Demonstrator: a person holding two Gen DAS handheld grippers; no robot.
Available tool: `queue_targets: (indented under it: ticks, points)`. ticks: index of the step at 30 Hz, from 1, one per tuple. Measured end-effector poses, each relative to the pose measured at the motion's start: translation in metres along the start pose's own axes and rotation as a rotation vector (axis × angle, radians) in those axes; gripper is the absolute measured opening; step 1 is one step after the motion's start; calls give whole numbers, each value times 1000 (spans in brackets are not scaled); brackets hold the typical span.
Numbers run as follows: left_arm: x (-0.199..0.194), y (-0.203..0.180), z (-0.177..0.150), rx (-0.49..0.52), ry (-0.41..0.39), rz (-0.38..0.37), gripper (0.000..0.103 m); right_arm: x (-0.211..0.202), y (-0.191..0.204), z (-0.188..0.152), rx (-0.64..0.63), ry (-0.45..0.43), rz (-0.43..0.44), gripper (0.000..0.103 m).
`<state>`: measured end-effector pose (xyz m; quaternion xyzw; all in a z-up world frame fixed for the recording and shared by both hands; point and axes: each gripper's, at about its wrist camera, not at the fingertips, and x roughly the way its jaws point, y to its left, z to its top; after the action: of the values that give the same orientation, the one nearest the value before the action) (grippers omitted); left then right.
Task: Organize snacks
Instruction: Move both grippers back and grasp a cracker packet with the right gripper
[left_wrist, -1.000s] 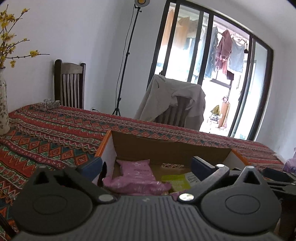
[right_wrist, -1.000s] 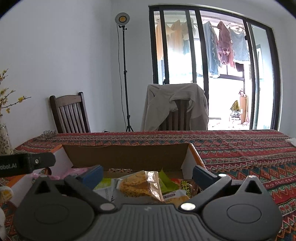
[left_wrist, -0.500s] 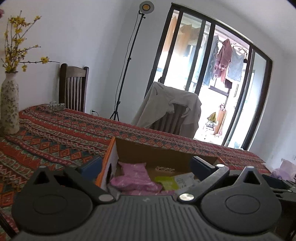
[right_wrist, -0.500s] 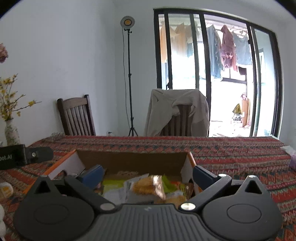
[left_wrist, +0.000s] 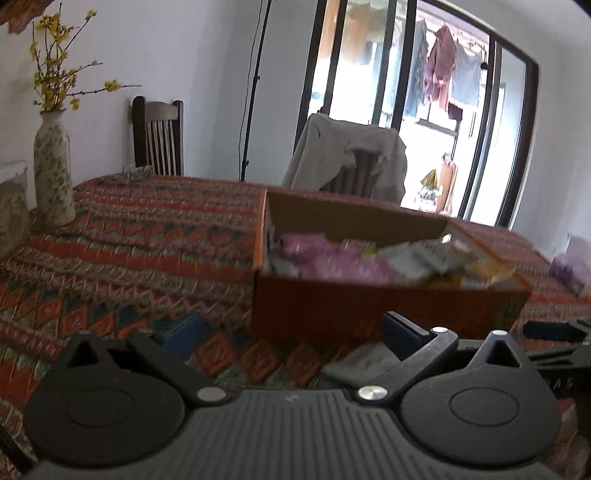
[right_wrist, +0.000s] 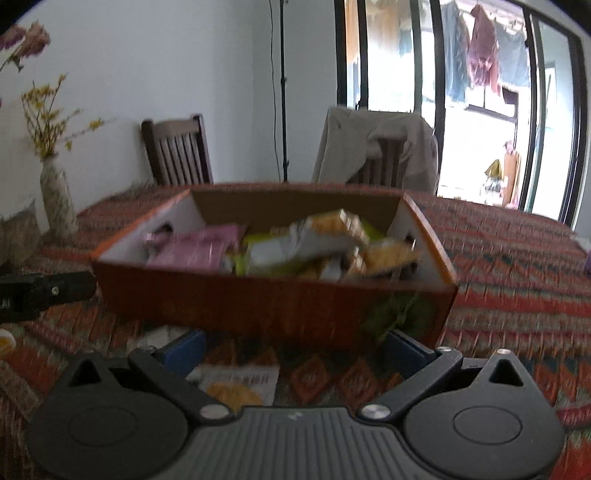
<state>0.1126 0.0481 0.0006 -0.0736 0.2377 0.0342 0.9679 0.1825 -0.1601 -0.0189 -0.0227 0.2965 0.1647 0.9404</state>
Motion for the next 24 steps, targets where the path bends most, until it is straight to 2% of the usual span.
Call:
queue_targets:
  ticks: [6,9,24]
  points:
    - [-2,8,-23,28,6,10,103,5,11,-20,-1,63,20,103]
    - [-8,7,-25,34,-51,0,103,6,15,-21,-5,75,23,103]
    - [-8,7,-24,30,-45,-8,103,21,25,-21,-20,133,-17,103]
